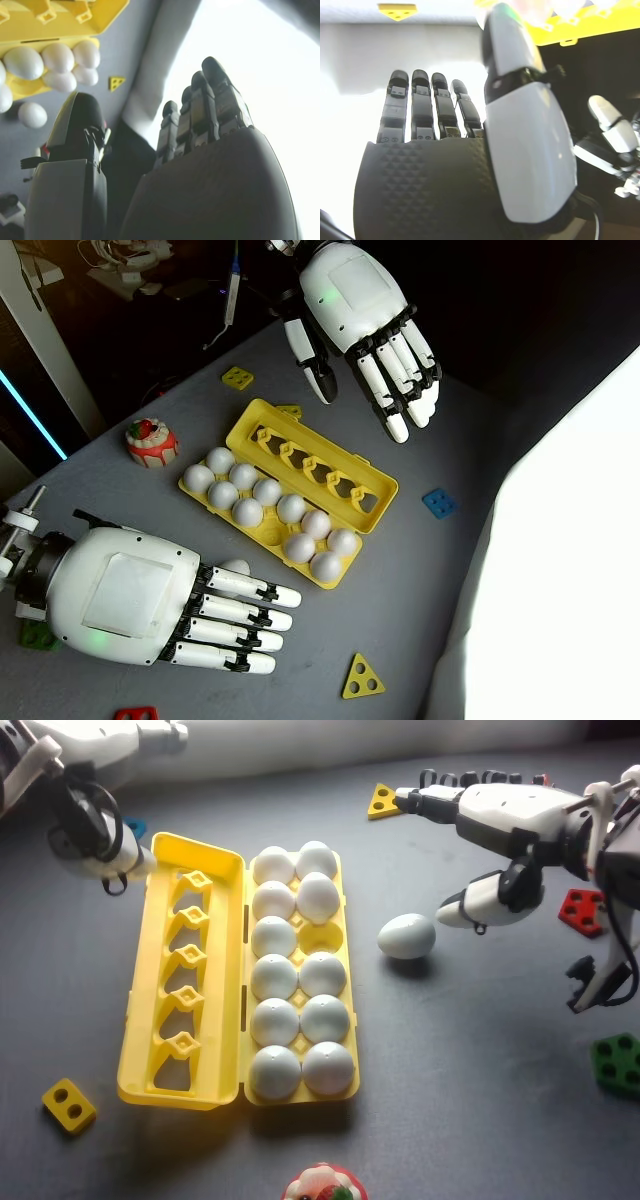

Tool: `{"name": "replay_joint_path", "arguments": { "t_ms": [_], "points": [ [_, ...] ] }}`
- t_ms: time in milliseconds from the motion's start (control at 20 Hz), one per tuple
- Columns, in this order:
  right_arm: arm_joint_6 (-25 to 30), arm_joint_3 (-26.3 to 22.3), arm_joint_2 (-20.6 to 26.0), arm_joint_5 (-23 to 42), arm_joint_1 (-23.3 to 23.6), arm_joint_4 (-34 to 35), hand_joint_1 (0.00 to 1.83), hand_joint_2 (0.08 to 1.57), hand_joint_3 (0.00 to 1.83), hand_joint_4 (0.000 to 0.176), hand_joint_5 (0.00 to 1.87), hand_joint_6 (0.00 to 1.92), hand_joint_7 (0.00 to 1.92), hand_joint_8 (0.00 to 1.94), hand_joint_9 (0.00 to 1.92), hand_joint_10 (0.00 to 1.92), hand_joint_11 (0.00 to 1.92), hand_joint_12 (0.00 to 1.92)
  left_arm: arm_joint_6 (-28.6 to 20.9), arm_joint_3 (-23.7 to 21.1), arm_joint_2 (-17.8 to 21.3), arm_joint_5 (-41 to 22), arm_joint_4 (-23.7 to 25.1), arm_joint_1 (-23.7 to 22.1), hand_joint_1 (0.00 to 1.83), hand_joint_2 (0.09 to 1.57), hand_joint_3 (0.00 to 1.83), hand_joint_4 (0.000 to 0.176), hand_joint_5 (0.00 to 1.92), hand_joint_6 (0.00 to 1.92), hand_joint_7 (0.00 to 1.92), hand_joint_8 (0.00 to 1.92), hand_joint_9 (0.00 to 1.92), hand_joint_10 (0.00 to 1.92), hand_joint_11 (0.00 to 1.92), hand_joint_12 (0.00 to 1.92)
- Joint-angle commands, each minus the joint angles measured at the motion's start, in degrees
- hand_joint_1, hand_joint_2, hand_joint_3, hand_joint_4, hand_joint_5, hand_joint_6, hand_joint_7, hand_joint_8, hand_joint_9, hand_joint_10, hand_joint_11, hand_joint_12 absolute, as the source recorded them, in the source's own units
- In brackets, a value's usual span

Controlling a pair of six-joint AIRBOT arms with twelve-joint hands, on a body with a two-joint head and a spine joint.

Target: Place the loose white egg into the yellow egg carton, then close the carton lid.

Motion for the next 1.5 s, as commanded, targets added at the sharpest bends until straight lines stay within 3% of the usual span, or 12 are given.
{"name": "replay_joint_path", "arguments": {
  "t_ms": [0, 150, 250, 300, 350, 600, 800, 850, 900, 1000, 1150, 1450],
  "points": [
    [-0.3, 0.0, -0.3, 2.7, 0.3, -1.8, 1.26, 1.07, 0.0, 0.004, 0.1, 0.0, 0.09, 0.0, 0.1, 0.01, 0.0, 0.29, 0.3, 0.1, 0.1, 1.2, 3.6, -0.2, 0.98, 1.18, 0.0, 0.068, 0.12, 0.01, 0.06, 0.01, 0.16, 0.01, 0.0, 0.72],
    [-3.2, 0.0, -1.0, 2.5, 0.6, 3.9, 1.25, 1.07, 0.0, 0.017, 0.06, 0.0, 0.05, 0.0, 0.07, 0.0, 0.0, 0.2, 0.3, -0.3, -0.1, 3.8, 3.7, 0.6, 0.93, 1.2, 0.0, 0.085, 0.09, 0.0, 0.09, 0.01, 0.18, 0.01, 0.0, 0.73],
    [-4.2, 0.0, -1.5, 2.4, 0.4, 6.1, 1.25, 1.07, 0.0, 0.011, 0.09, 0.01, 0.08, 0.01, 0.09, 0.01, 0.0, 0.36, 0.3, -1.1, 0.0, 3.9, 2.8, 0.6, 0.88, 1.23, 0.0, 0.077, 0.07, 0.0, 0.04, 0.0, 0.18, 0.01, 0.0, 0.73],
    [-4.3, 0.0, -1.6, 2.4, 0.4, 6.1, 1.28, 1.08, 0.0, 0.017, 0.09, 0.01, 0.06, 0.01, 0.06, 0.03, 0.0, 0.21, 0.3, -1.1, 0.0, 3.8, 1.7, 0.6, 0.88, 1.23, 0.0, 0.055, 0.13, 0.02, 0.05, 0.01, 0.17, 0.0, 0.0, 0.72],
    [-4.5, 0.0, -2.1, 2.4, 0.3, 6.1, 1.27, 1.09, 0.01, 0.016, 0.08, 0.0, 0.06, 0.01, 0.05, 0.02, 0.0, 0.04, 0.3, -1.0, 0.1, 3.5, -0.4, 0.6, 0.87, 1.23, 0.0, 0.052, 0.15, 0.03, 0.07, 0.01, 0.17, 0.0, 0.0, 0.72],
    [-4.5, 0.7, -4.2, 2.6, -0.2, 6.5, 1.22, 1.07, 0.0, 0.018, 0.09, 0.0, 0.04, 0.01, 0.04, 0.01, 0.0, 0.0, 0.3, -2.8, 0.5, -0.5, 5.1, 0.6, 0.91, 1.21, 0.0, 0.061, 0.09, 0.01, 0.08, 0.0, 0.14, 0.0, 0.0, 0.67],
    [-4.5, 2.2, -6.1, 2.9, -1.2, 6.6, 1.19, 1.1, 0.01, 0.006, 0.08, 0.01, 0.0, 0.0, 0.03, 0.01, 0.07, 0.03, 0.3, -4.0, 1.0, -2.4, 8.2, 0.8, 0.94, 1.21, 0.0, 0.047, 0.2, 0.02, 0.13, 0.0, 0.2, 0.01, 0.0, 0.72],
    [-4.5, 2.7, -6.4, 2.9, -1.4, 6.6, 1.2, 1.08, 0.0, 0.006, 0.12, 0.0, 0.03, 0.0, 0.04, 0.0, 0.01, 0.27, 0.3, -4.6, 1.3, -1.3, 9.6, 0.9, 0.93, 1.21, 0.0, 0.036, 0.22, 0.02, 0.13, 0.0, 0.2, 0.01, 0.0, 0.71],
    [-4.5, 3.2, -6.7, 2.9, -1.7, 6.7, 1.22, 1.08, 0.0, 0.0, 0.15, 0.01, 0.03, 0.0, 0.01, 0.0, 0.0, 0.25, 0.3, -5.1, 1.8, 0.5, 9.7, 1.0, 0.92, 1.22, 0.0, 0.038, 0.21, 0.01, 0.13, 0.0, 0.19, 0.0, 0.0, 0.71],
    [-4.5, 4.0, -7.3, 2.9, -2.3, 6.7, 1.25, 1.06, 0.0, 0.006, 0.21, 0.02, 0.05, 0.0, 0.03, 0.01, 0.0, 0.29, 0.3, -5.6, 2.2, 1.7, 9.5, 1.0, 0.88, 1.23, 0.01, 0.044, 0.2, 0.01, 0.11, 0.0, 0.18, 0.0, 0.0, 0.71],
    [-4.5, 5.5, -8.4, 2.9, -3.3, 6.8, 1.28, 1.07, 0.0, 0.0, 0.3, 0.02, 0.05, 0.0, 0.01, 0.0, 0.0, 0.05, 0.3, -5.5, 2.9, 5.0, 6.7, 1.0, 0.94, 1.2, 0.0, 0.04, 0.23, 0.01, 0.13, 0.0, 0.21, 0.01, 0.0, 0.68],
    [-4.5, 6.1, -9.4, 3.0, -3.5, 6.8, 1.29, 1.06, 0.0, 0.0, 0.35, 0.02, 0.06, 0.0, 0.02, 0.0, 0.0, 0.06, 0.3, -5.3, 2.9, 3.6, 2.0, -1.4, 0.89, 1.22, 0.0, 0.04, 0.21, 0.0, 0.09, 0.0, 0.17, 0.0, 0.0, 0.7]
  ]
}}
